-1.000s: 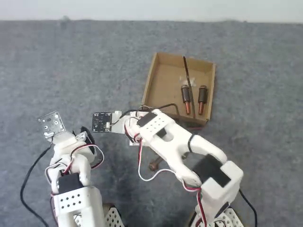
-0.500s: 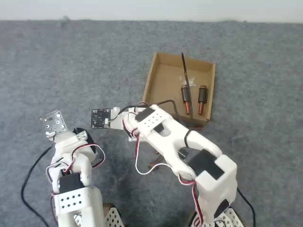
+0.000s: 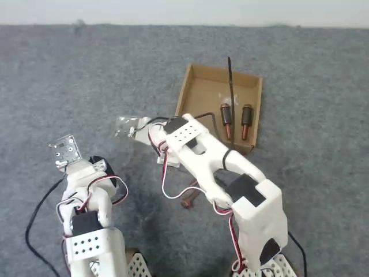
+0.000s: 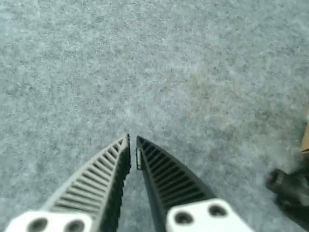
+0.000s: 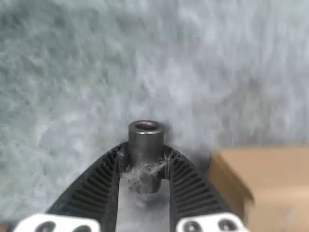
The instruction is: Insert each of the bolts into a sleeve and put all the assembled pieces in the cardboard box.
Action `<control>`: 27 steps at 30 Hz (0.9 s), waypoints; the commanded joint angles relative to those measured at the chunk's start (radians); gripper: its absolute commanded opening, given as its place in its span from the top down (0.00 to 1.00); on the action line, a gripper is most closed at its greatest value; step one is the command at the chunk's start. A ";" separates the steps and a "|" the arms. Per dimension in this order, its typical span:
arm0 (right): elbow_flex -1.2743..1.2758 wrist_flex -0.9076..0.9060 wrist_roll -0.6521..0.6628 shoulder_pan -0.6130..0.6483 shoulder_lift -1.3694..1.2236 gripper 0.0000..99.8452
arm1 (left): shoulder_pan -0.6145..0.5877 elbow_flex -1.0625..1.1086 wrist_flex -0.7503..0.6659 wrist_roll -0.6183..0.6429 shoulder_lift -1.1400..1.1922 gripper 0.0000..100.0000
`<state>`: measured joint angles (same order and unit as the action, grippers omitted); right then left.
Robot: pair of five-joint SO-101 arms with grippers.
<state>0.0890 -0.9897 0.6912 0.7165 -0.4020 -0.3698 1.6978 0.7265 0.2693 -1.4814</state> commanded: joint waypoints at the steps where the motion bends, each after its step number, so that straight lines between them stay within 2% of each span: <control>1: -0.043 -0.102 -0.117 -0.065 0.166 0.99 | 0.008 -0.007 -0.023 0.003 -0.018 0.98; 4: -0.040 -0.180 -0.201 -0.136 0.257 0.99 | 0.008 -0.007 -0.023 0.003 -0.018 0.98; 9: -0.014 -0.323 -0.348 -0.328 0.358 0.99 | 0.008 -0.007 -0.023 0.003 -0.018 0.98; 13: 0.092 -0.320 -0.431 -0.427 0.407 0.99 | 0.009 -0.007 -0.023 -0.008 -0.018 0.98; 22: 0.381 -0.297 -0.488 -0.572 0.567 0.99 | 0.009 -0.007 -0.021 -0.031 -0.014 0.98; 27: 0.574 -0.205 -0.486 -0.656 0.704 0.99 | 0.009 -0.007 -0.018 -0.032 -0.014 0.98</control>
<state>0.5999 -1.2398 0.2125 0.1074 0.1841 -0.3652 1.6978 0.7265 0.2478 -1.4814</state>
